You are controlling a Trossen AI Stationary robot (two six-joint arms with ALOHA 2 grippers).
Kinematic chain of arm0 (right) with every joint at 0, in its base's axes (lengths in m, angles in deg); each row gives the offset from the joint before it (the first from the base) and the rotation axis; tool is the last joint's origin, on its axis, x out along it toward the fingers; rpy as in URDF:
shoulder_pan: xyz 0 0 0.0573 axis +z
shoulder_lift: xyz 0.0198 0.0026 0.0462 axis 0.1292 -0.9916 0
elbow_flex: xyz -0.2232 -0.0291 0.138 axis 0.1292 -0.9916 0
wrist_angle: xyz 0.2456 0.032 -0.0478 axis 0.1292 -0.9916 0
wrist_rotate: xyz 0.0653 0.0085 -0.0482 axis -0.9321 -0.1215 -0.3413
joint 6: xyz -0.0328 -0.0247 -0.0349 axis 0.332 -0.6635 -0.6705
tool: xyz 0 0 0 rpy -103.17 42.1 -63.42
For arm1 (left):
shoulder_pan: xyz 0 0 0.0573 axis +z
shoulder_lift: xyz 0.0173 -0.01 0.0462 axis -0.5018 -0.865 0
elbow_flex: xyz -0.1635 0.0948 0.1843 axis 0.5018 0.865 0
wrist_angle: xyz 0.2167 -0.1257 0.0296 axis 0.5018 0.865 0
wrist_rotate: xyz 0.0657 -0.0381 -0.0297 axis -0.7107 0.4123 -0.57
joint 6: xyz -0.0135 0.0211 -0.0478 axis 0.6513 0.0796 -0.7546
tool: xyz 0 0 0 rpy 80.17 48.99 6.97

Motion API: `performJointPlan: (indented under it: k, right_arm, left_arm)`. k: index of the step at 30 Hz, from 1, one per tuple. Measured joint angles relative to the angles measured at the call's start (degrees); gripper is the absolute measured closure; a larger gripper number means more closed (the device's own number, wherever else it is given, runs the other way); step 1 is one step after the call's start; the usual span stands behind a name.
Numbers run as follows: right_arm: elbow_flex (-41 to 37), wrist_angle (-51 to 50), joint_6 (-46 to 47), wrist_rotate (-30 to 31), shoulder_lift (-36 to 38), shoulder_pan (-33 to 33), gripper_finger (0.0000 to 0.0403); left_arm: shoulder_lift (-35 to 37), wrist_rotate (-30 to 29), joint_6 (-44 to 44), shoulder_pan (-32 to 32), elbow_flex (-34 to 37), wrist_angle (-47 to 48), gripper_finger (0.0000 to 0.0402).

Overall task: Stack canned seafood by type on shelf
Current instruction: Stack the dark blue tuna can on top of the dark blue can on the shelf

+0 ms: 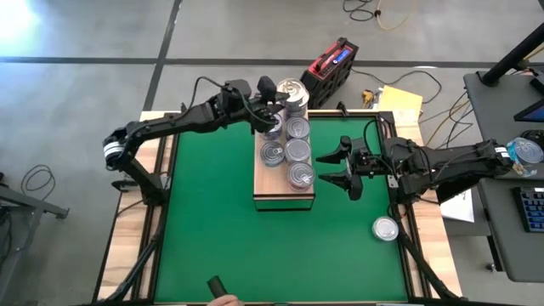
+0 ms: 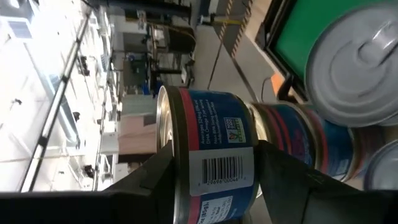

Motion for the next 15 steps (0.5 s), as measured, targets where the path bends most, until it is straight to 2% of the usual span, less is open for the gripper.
performJointPlan:
  k: [6, 15]
  right_arm:
    - [0.0, -0.2, -0.4, 0.0, 0.0, 0.0, 0.0133]
    - [0.0, -1.3, -0.9, 0.0, 0.0, 0.0, 0.0117]
  left_arm:
    - [-3.2, -1.8, 0.0, 0.1, -3.5, 2.6, 0.0243]
    - [-4.9, -2.2, -2.9, 0.9, -7.4, 7.1, 0.0243]
